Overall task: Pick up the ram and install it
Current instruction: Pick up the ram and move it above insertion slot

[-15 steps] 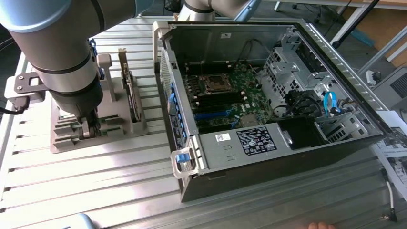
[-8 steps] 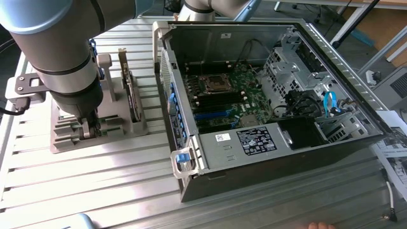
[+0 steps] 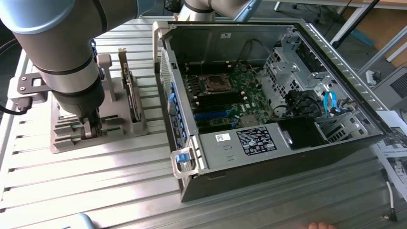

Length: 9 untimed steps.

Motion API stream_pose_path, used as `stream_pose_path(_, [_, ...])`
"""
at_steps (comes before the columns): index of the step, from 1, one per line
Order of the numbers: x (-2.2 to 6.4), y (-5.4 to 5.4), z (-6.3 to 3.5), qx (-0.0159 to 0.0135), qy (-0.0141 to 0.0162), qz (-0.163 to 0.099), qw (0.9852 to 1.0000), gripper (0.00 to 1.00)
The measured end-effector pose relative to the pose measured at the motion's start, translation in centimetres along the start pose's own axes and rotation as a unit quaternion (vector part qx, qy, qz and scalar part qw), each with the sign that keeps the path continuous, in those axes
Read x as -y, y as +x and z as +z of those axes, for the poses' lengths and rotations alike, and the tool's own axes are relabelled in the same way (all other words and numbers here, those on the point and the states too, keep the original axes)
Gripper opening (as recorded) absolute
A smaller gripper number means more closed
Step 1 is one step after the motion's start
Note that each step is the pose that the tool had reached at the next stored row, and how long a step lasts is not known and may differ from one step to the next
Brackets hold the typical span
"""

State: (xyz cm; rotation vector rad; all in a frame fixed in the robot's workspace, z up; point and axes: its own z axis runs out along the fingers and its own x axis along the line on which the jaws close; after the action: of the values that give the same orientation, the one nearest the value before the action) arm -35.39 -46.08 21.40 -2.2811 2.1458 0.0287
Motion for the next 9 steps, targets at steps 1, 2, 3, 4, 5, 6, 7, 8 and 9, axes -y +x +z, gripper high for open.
stream_pose_path(1, [0.06, 0.0, 0.0, 0.0, 0.0, 0.0, 1.0, 0.24])
stream_pose_path(2, [0.11, 0.0, 0.0, 0.0, 0.0, 0.0, 1.0, 0.24])
stream_pose_path(3, [0.15, -0.01, 0.01, 0.0, 0.0001, 0.0, 1.0, 0.24])
stream_pose_path(4, [0.16, 0.0, 0.0, 0.0, 0.0, 0.0, 1.0, 0.24])
stream_pose_path(5, [0.16, 0.0, 0.02, -0.0001, -0.0001, 0.0, 1.0, 0.24])
stream_pose_path(6, [0.17, 0.0, 0.05, 0.0, 0.0, 0.0, 1.0, 0.24])
stream_pose_path(7, [0.17, 0.0, 0.06, -0.0001, -0.0001, 0.0, 1.0, 0.24])
stream_pose_path(8, [0.18, 0.0, 0.06, -0.0001, -0.0001, 0.0, 1.0, 0.24])
stream_pose_path(9, [0.18, 0.0, 0.07, -0.0001, -0.0001, 0.0, 1.0, 0.24])
